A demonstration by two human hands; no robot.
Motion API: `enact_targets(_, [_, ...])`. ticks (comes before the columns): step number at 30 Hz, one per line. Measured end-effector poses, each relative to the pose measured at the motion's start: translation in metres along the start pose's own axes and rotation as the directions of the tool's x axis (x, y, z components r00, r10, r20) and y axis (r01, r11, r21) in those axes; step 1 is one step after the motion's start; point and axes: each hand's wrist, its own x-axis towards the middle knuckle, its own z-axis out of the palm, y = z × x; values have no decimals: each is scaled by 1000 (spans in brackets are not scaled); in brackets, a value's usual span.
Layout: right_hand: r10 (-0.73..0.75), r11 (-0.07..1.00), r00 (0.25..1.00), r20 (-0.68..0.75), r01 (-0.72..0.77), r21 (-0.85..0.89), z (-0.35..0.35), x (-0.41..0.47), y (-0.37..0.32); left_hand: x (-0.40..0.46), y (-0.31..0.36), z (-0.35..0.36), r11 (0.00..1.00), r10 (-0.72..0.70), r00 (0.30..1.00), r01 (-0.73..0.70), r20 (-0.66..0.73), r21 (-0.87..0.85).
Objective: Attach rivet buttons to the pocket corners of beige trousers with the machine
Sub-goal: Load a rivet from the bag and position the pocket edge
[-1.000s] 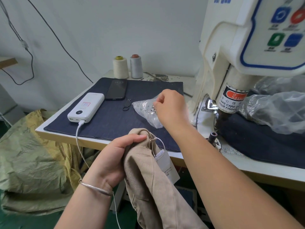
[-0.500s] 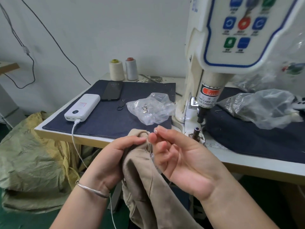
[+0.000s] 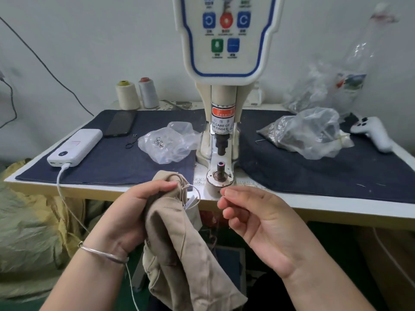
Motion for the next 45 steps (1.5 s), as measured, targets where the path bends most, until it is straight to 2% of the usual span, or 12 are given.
enact_targets(4, [-133, 980, 987, -91, 118, -158, -19, 15, -3, 2, -2, 8, 1000, -20, 1000, 20, 16, -1])
enact_targets(6, [-254, 930, 954, -162, 194, -312, -28, 28, -5, 3, -2, 10, 999, -33, 999, 33, 20, -2])
enact_targets(9, [-506, 715, 840, -196, 281, -641, -35, 51, -7, 4, -2, 11, 999, -48, 998, 48, 29, -1])
enact_targets(13, [-647, 502, 759, -69, 356, -788, -37, 76, -9, 6, -2, 9, 998, -57, 998, 57, 39, -5])
enact_targets(16, [-660, 433, 751, -15, 364, -825, -37, 89, -11, 6, -1, 7, 998, -69, 997, 69, 26, -6])
enact_targets(26, [-583, 413, 809, 83, 383, -826, -32, 97, -14, 8, -1, 3, 995, -89, 996, 89, 9, -33])
enact_targets(35, [-589, 340, 798, 123, 383, -859, -30, 97, -16, 7, -2, 4, 997, -77, 997, 77, 1, -27])
enact_targets(45, [-576, 340, 803, 153, 405, -849, -31, 99, -18, 6, -1, 5, 996, -80, 997, 79, -11, -34])
